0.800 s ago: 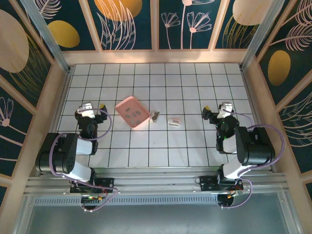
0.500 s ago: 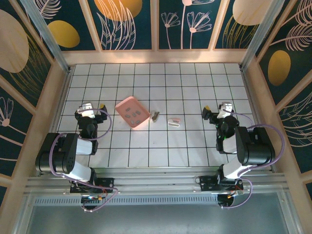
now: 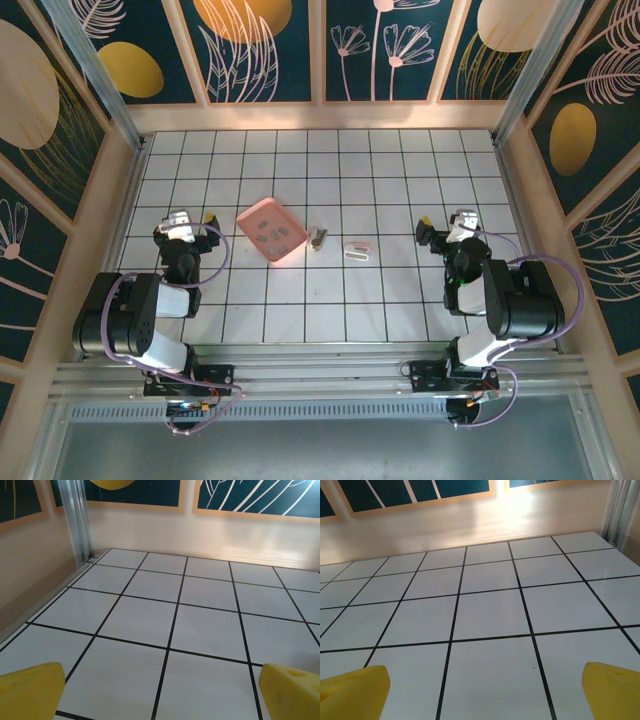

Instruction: Load the staples into the stapler

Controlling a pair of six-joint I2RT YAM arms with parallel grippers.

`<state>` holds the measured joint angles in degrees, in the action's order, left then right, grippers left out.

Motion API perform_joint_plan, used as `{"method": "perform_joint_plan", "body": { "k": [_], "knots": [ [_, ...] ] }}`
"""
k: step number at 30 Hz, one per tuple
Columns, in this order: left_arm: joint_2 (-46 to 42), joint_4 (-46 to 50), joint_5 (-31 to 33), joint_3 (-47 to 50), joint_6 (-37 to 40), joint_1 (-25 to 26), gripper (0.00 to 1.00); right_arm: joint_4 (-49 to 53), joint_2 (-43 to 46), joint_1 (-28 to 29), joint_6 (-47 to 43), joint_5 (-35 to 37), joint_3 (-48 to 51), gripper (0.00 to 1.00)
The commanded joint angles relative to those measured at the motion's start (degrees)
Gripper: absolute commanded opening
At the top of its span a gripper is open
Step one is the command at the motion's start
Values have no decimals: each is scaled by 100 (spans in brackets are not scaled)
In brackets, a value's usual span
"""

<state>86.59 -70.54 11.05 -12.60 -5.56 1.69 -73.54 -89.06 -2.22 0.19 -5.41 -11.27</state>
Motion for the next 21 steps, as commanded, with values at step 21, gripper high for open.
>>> {"method": "perform_joint_plan", "body": {
  "k": [21],
  "knots": [
    [-352, 557, -353, -333, 240, -38, 92, -526, -4, -129, 122, -73, 35, 99]
  ]
}}
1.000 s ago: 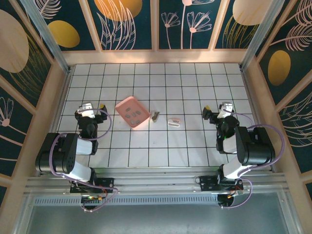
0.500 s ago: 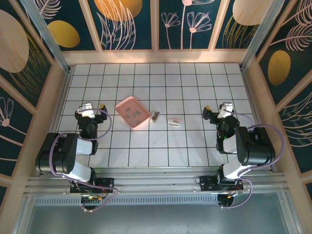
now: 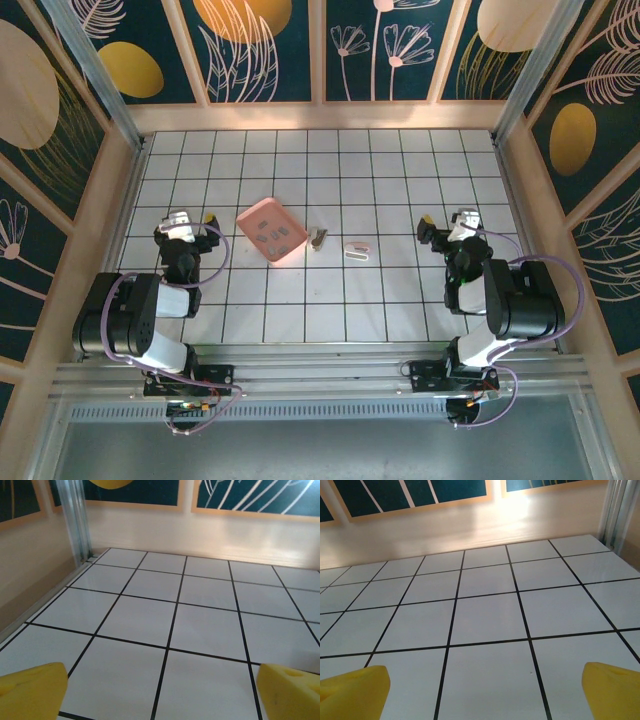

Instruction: Load the staples into the stapler

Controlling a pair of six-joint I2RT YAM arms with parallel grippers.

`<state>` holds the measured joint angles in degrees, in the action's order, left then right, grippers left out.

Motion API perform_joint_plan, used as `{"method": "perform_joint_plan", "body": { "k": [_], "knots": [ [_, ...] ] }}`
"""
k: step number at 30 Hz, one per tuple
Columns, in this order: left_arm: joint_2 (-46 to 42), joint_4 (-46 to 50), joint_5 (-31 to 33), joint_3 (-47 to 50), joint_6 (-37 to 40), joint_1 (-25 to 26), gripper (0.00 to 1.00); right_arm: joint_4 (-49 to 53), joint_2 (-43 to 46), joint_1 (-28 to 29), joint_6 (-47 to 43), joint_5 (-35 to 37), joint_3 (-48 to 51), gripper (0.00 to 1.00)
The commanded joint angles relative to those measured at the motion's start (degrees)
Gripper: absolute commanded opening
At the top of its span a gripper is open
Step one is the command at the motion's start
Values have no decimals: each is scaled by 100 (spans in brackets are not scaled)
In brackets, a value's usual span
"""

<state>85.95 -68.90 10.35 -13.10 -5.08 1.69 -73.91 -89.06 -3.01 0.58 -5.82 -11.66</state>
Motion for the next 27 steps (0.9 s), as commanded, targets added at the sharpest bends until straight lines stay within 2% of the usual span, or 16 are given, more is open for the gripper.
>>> {"method": "perform_joint_plan", "body": {
  "k": [1, 4, 6, 8, 10, 12, 15, 18, 20, 23, 27],
  "knots": [
    [-506, 958, -408, -495, 218, -36, 89, -560, 123, -44, 38, -125, 162, 99],
    [-1045, 2351, -648, -1096, 117, -38, 84, -17, 801, -51, -26, -365, 221, 99],
    [-1361, 2990, -958, -1397, 113, -9, 81, 889, 1376, -48, 77, -572, 51, 99],
    [-1574, 3499, -1066, -1657, 115, 53, 80, 1926, 1839, -44, 336, -874, -226, 99],
    [-1705, 3939, -1246, -1882, 215, 128, 80, 3054, 2170, -13, 190, -1319, -545, 99],
    [-1789, 4332, -1473, -2060, 382, 224, 80, 4068, 2415, 57, 332, -1475, -871, 99],
    [-1817, 4835, -1921, -2292, 651, 356, 79, 4948, 2651, 323, 314, -1594, -1143, 99],
    [-1794, 5230, -2578, -2457, 1080, 443, 78, 5705, 2833, 948, -489, -1418, -1372, 99],
    [-1776, 5407, -3066, -2471, 1479, 480, 76, 6093, 2874, 1290, -1346, -1756, -1479, 99],
    [-1801, 5522, -3685, -2369, 2285, 546, 76, 6430, 2771, 1449, -2024, -2354, -1680, 99],
    [-1770, 5739, -4164, -2317, 3311, 564, 75, 6933, 2270, 1490, -3013, -2831, -2097, 97]
  ]
}}
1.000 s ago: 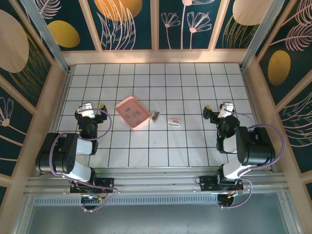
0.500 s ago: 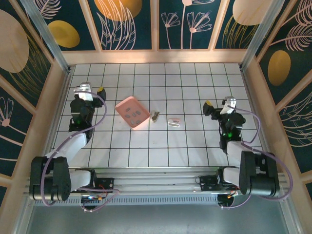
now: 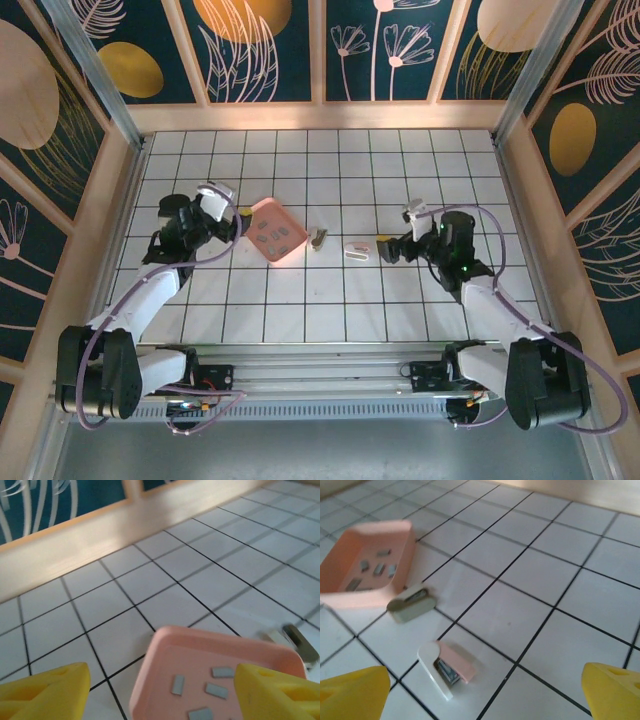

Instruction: Load the staples into the stapler

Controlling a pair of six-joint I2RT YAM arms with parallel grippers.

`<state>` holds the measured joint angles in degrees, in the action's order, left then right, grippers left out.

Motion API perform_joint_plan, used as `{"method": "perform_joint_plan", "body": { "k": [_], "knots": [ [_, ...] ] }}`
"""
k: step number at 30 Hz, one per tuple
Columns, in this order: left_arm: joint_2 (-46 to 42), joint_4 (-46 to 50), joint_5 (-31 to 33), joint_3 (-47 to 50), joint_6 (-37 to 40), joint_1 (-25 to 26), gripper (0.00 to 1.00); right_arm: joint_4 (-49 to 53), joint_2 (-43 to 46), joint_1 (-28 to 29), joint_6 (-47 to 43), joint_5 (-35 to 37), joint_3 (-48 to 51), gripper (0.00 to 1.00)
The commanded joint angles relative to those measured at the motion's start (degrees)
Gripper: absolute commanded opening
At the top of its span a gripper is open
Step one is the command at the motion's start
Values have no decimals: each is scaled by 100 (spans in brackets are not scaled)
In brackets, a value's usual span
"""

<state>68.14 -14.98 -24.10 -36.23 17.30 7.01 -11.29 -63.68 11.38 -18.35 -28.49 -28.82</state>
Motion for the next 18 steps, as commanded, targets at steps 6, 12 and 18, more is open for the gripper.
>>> {"method": "perform_joint_plan", "body": {
  "k": [6, 12, 18],
  "knots": [
    [444, 1001, -824, -367, 2125, 95, 75, 1965, -1610, 208, -3231, -535, -1401, 94],
    [684, 1188, -891, -552, 2356, 115, 75, 2746, -2626, 350, -4228, -510, -2250, 91],
    [842, 1235, -888, -563, 2447, 123, 74, 2731, -3199, 518, -4693, -456, -2529, 90]
  ]
}}
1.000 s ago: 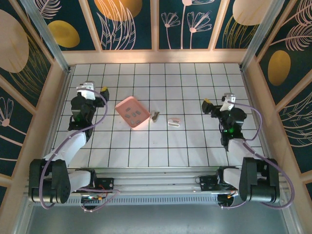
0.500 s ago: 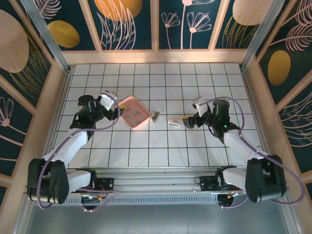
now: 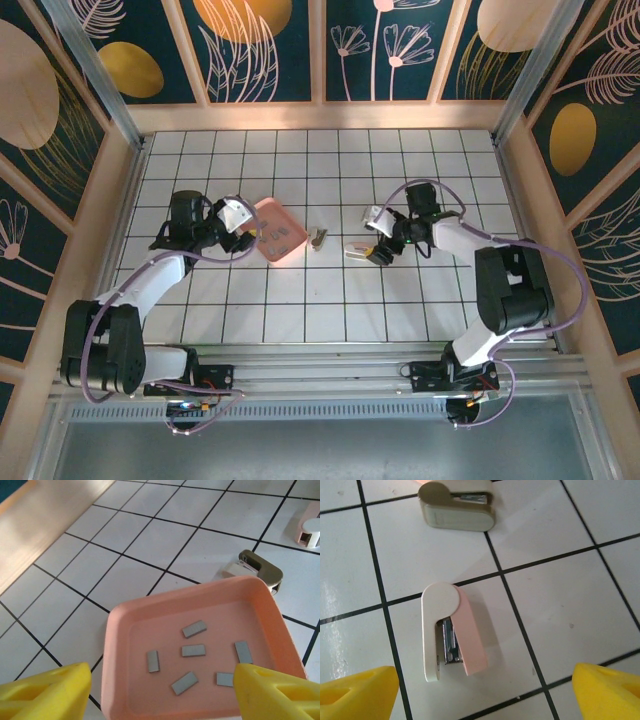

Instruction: Load the staples into the stapler

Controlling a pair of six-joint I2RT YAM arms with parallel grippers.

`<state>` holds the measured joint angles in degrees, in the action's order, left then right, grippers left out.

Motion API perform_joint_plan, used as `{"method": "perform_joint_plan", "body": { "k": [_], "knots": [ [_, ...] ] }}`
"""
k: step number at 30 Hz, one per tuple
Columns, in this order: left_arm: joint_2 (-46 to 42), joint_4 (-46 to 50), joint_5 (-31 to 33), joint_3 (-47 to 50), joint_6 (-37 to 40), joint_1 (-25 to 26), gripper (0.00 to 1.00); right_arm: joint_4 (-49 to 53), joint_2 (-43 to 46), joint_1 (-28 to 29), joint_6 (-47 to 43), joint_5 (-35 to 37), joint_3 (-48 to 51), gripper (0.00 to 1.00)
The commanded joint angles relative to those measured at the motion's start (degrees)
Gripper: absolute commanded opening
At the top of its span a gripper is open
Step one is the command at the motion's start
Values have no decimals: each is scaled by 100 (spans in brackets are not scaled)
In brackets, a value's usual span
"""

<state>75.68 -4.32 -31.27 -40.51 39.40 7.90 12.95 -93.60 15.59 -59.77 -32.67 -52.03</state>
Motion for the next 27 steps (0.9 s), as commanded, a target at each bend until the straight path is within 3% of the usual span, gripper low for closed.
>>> {"method": "perform_joint_plan", "body": {
  "k": [1, 7, 12, 21, 27],
  "knots": [
    [104, 164, -176, -137, 238, 36, 75, 286, -283, 126, -570, -30, -244, 89],
    [179, 211, -219, -91, 271, 39, 75, 210, -722, 264, -718, 40, -363, 87],
    [231, 229, -292, -98, 259, 45, 74, 155, -1053, 279, -716, 133, -435, 80],
    [296, 256, -332, -173, 163, 83, 71, 438, -1300, 266, -1047, 183, -537, 53],
    [406, 381, -413, -373, -310, 167, 70, 286, -1145, 245, -1228, 45, -468, 34]
  ]
}}
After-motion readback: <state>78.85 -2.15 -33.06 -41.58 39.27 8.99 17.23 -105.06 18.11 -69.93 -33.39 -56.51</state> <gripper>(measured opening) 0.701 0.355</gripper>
